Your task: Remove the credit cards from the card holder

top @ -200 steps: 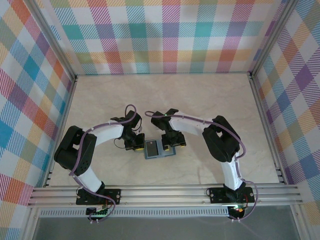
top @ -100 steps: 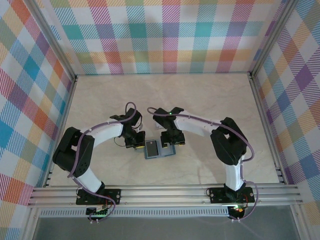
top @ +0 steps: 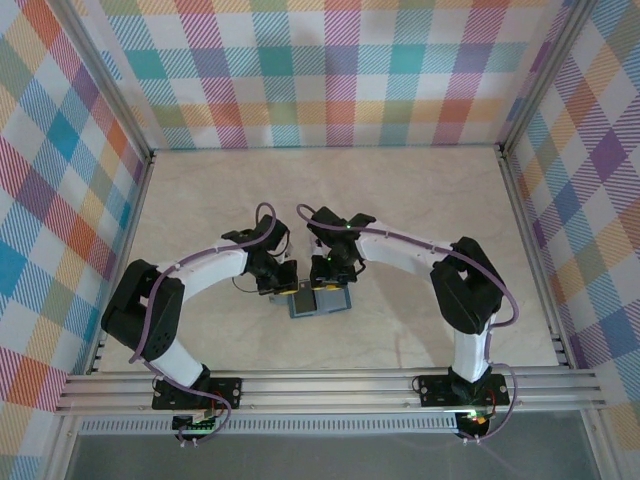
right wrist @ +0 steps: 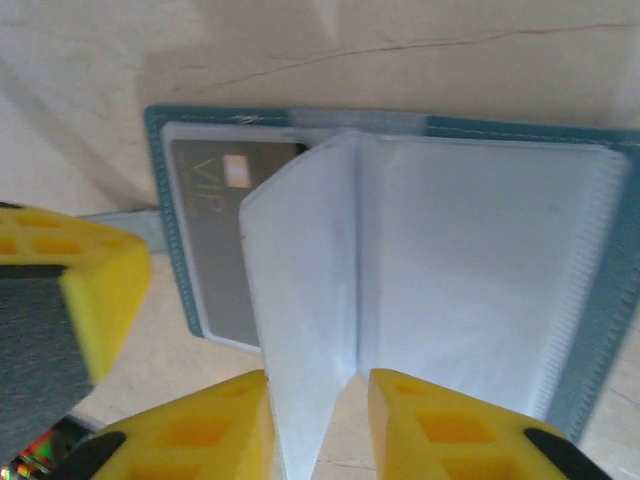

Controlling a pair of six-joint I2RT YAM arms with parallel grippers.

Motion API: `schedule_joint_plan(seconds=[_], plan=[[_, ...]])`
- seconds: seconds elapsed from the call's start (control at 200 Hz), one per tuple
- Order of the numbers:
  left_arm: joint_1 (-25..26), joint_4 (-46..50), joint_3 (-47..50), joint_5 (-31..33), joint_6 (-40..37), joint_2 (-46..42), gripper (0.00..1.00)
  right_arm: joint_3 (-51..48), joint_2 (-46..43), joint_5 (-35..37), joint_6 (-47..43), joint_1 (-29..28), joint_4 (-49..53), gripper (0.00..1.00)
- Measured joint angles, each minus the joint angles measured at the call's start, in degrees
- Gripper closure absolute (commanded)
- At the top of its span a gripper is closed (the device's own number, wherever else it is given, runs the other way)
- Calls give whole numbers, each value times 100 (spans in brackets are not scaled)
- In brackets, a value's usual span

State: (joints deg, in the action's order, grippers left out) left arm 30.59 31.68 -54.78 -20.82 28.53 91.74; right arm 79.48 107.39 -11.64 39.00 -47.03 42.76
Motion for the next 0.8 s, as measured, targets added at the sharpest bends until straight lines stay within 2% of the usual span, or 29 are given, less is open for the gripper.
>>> schedule_joint_plan(seconds=[0.205, 0.36, 0.585, 0.8], plan=[[90, -109, 26, -83, 83, 2, 100, -181, 31, -608, 216, 52, -535, 80], [129, -197, 63, -83, 94, 35, 100, -181, 98, -682, 258, 52, -667, 85], [162, -192, 98, -79, 103, 120, 100, -72, 98, 42, 70, 63, -59, 97], [164, -186, 96, -70, 96, 483, 100, -52, 98, 721, -111, 103, 450, 100]])
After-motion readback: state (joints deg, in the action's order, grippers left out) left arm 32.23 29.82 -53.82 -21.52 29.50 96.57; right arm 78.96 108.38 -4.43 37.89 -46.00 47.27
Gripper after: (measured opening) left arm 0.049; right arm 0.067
